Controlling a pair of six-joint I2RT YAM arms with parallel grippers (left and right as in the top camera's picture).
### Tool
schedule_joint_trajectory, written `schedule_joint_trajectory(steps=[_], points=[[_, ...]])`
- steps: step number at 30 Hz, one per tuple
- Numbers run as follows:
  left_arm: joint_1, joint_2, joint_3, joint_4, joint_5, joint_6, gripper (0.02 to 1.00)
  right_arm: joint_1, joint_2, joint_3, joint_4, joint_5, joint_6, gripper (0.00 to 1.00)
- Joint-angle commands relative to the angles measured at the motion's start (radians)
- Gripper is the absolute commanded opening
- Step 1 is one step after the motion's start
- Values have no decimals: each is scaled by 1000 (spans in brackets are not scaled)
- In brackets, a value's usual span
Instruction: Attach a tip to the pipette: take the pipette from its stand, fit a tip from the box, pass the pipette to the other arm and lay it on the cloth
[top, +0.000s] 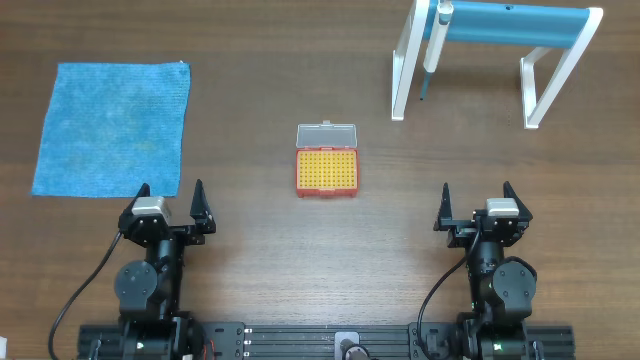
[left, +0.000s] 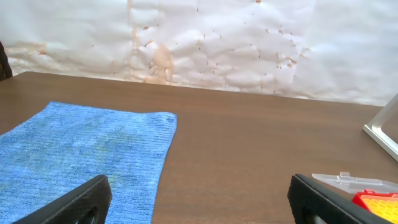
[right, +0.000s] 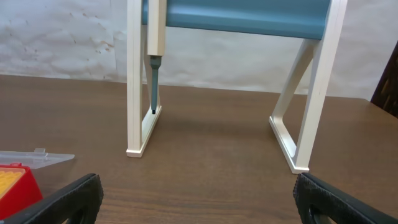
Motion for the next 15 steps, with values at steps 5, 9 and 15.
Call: schedule_joint_trajectory(steps=[5,9,15], points=[[1,-6,-2,-7,3,-9,917,6,-11,-2,-9,-17,-10,991],[1,-6,-2,-7,3,-9,917,6,-11,-2,-9,-16,-10,989],[1,-6,-2,-7,3,-9,917,6,-11,-2,-9,-24,-10,989]])
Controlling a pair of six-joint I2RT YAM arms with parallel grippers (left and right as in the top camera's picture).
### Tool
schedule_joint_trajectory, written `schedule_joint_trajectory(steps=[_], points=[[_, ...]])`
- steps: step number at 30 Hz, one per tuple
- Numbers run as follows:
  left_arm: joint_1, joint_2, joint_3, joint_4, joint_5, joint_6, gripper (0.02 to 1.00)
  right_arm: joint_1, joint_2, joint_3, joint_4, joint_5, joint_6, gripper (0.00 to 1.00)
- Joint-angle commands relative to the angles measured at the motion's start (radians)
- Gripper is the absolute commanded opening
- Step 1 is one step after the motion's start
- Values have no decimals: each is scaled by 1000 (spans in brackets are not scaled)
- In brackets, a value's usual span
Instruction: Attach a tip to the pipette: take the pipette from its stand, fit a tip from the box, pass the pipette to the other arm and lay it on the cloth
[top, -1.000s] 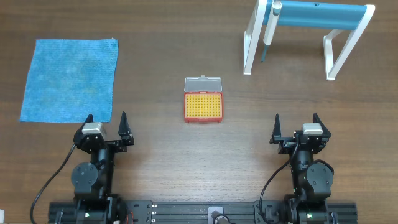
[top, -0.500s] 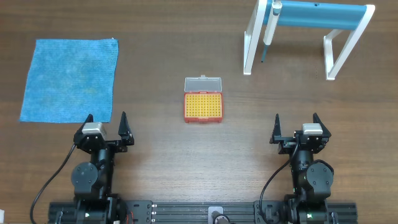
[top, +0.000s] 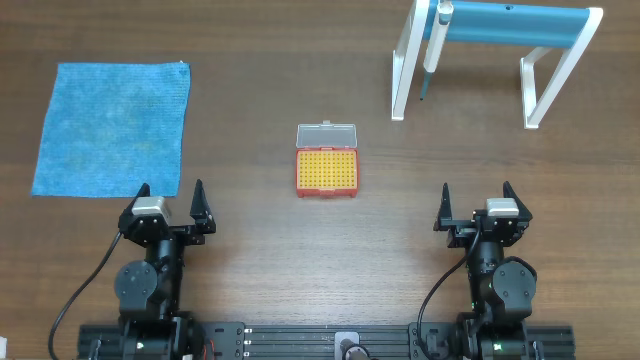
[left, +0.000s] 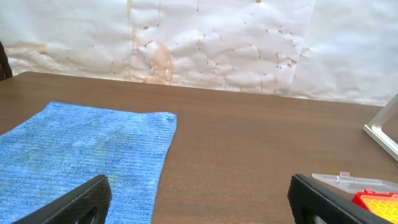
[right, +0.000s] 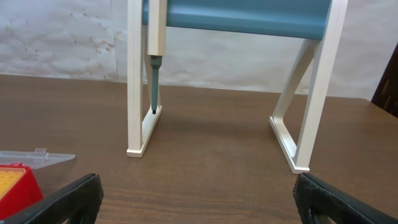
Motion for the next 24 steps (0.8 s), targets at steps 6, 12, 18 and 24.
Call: schedule_joint_trajectory(steps=[6,12,18,24], points=[[1,-6,-2,-7,3,-9,917,6,-5,-2,-8,-20,6,987],[1,-6,-2,-7,3,-9,917,5,32,45,-5,-20,32,989],[1,-6,-2,-7,3,-9,917,6,311,244,-1,-21,32,989],[1,-6,-2,-7,3,-9,917,6,744,415,283,-119,81,989]])
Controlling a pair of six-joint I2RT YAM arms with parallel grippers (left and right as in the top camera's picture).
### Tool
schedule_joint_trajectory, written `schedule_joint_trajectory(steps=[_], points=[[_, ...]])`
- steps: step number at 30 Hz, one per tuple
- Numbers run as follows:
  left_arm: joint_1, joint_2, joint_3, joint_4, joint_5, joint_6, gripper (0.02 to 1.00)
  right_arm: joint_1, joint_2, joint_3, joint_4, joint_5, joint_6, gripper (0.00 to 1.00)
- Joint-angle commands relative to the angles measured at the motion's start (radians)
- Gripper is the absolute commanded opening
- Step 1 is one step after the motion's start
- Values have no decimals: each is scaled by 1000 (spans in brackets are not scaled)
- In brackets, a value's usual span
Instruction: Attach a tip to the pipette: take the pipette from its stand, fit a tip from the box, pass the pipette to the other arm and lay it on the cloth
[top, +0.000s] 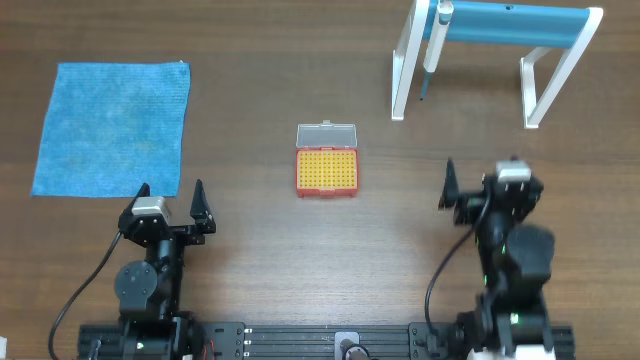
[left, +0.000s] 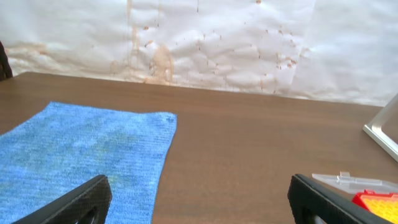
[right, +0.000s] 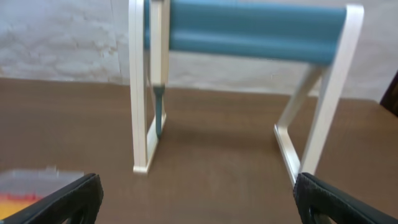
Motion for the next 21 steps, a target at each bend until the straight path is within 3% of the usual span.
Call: schedule_joint_trajectory(steps=[1,6,10,15,21], points=[[1,-6,-2,-7,3,-10,917,6,353,106,321,-116,121,989],[1,-6,-2,-7,3,-10,919,6,687,106,771,-105,341,989],[1,-6,-2,-7,3,-10,917,14,883,110,954,-32,338,989],[1,-6,-2,-7,3,-10,917,56,1006,171,964,16,316,987],[1,-6,-2,-7,3,-10,917,63,1031,255,896,24,139,989]])
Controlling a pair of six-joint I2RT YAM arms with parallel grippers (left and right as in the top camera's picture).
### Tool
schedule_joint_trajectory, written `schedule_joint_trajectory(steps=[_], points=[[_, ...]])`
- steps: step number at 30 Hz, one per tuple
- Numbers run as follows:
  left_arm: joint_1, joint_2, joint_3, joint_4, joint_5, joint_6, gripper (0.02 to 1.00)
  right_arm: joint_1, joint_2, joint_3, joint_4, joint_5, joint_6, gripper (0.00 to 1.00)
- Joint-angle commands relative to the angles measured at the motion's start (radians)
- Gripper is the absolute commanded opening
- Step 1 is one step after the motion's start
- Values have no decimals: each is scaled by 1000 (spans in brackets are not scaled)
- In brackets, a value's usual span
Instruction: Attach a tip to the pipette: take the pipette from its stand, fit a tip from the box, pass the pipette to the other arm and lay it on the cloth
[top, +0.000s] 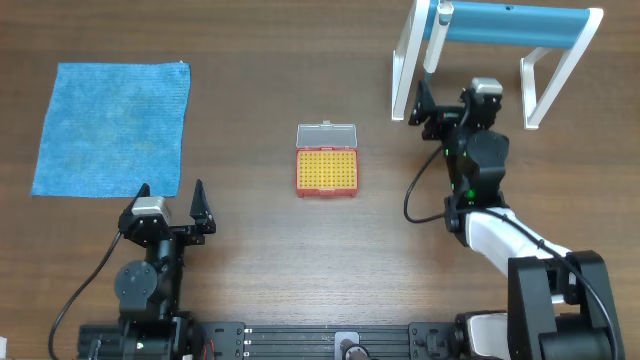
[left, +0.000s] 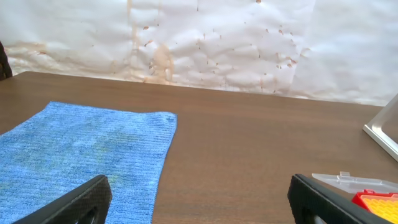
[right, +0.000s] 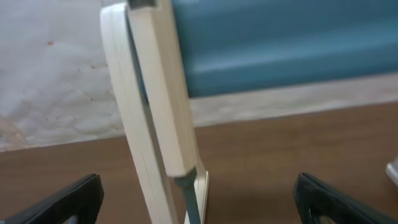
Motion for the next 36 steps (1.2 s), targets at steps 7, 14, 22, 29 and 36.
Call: schedule_joint_trajectory(steps=[7,14,22,29,36], points=[[1,-6,-2,-5,3,-9,919,5,42,107,-62,69,-157,989],[1,-6,-2,-5,3,-9,919,5,113,170,-38,75,-156,989],[1,-6,-2,-5,3,-9,917,5,149,201,-33,100,-156,989],[1,-6,-2,-5,3,-9,917,5,186,214,-35,108,-156,987],[1,-6,-2,-5,3,-9,917,11,208,235,-35,119,-156,989]])
